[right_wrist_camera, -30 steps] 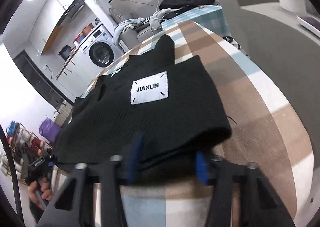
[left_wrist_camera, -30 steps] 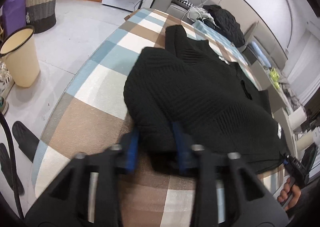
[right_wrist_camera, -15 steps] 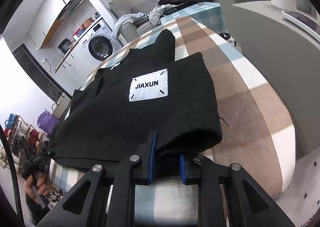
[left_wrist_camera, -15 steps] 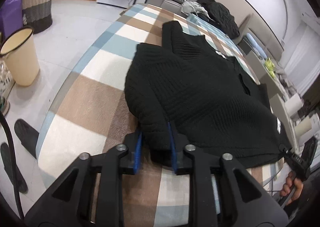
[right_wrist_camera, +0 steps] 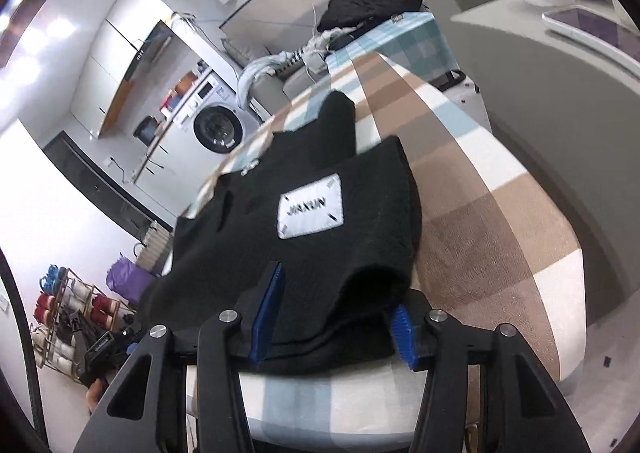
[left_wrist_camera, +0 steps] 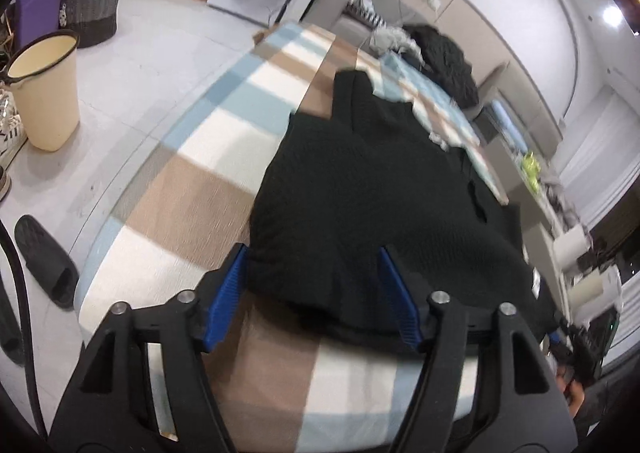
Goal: Fold small clothes
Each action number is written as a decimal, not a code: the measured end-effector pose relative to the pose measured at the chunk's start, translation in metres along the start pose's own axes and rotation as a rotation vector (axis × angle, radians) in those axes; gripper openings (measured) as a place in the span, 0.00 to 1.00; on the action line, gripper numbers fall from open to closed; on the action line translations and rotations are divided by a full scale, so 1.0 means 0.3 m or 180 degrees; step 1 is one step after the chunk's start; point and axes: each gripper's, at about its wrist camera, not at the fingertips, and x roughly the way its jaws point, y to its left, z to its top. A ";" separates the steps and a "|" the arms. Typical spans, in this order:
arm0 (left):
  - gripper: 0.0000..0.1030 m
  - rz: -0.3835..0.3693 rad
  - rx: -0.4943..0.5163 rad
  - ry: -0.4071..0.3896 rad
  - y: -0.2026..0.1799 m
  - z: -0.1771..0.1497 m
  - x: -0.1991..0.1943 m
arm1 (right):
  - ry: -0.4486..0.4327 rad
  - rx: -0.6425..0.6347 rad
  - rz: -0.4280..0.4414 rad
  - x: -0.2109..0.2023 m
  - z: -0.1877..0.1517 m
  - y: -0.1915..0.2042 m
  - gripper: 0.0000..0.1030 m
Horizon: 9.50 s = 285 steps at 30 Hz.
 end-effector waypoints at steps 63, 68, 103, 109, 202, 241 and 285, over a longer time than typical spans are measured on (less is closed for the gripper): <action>0.59 0.0376 0.0100 -0.0076 -0.114 0.619 0.385 | -0.0170 0.0259 -0.0570 0.389 0.627 -0.012 0.41; 0.59 0.0263 0.0187 -0.0060 -0.114 0.560 0.325 | 0.0044 0.0233 -0.0370 0.362 0.585 -0.011 0.41; 0.63 0.0367 0.0563 0.0346 -0.155 0.395 0.343 | 0.0543 -0.0318 -0.0756 0.465 0.473 0.048 0.44; 0.63 0.0484 0.0616 0.0422 -0.135 0.282 0.264 | 0.0578 -0.0255 -0.0798 0.385 0.350 0.030 0.44; 0.15 0.0339 0.0509 -0.0101 -0.023 0.009 -0.038 | 0.0066 -0.0418 -0.0833 0.019 0.000 0.063 0.33; 0.51 0.0352 0.0526 0.0079 -0.051 0.217 0.217 | 0.0166 -0.0373 -0.0684 0.202 0.202 -0.016 0.43; 0.55 0.0198 -0.0075 0.0064 0.003 -0.051 -0.037 | 0.0137 -0.0828 -0.0064 0.110 -0.029 0.361 0.60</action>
